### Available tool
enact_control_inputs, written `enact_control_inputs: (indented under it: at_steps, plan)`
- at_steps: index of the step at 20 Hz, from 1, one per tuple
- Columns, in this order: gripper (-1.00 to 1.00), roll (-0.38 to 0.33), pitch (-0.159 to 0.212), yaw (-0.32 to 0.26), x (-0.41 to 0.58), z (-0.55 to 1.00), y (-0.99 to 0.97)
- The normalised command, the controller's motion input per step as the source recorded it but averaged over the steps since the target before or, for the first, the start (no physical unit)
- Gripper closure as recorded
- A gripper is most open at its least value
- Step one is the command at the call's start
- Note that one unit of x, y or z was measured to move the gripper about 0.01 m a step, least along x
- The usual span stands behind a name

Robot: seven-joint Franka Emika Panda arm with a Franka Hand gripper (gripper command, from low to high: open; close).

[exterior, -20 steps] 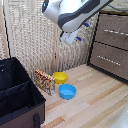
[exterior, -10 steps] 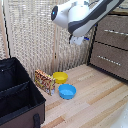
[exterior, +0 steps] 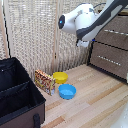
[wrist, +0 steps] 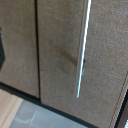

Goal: With caution, bring your gripper towards the upper drawer's hold. Grasp the drawer hold tightly with your gripper tool. Pull the drawer in your direction to reveal the contents of the top drawer.

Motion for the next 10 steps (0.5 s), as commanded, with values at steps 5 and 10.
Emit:
enact_control_inputs:
  at_steps: [5,10]
  plan:
    - [-1.00,-0.173,-0.019,0.085,-0.327,0.00,-0.68]
    - [-1.00,-0.104,-0.022,0.105,-0.359,-0.02,-0.70]
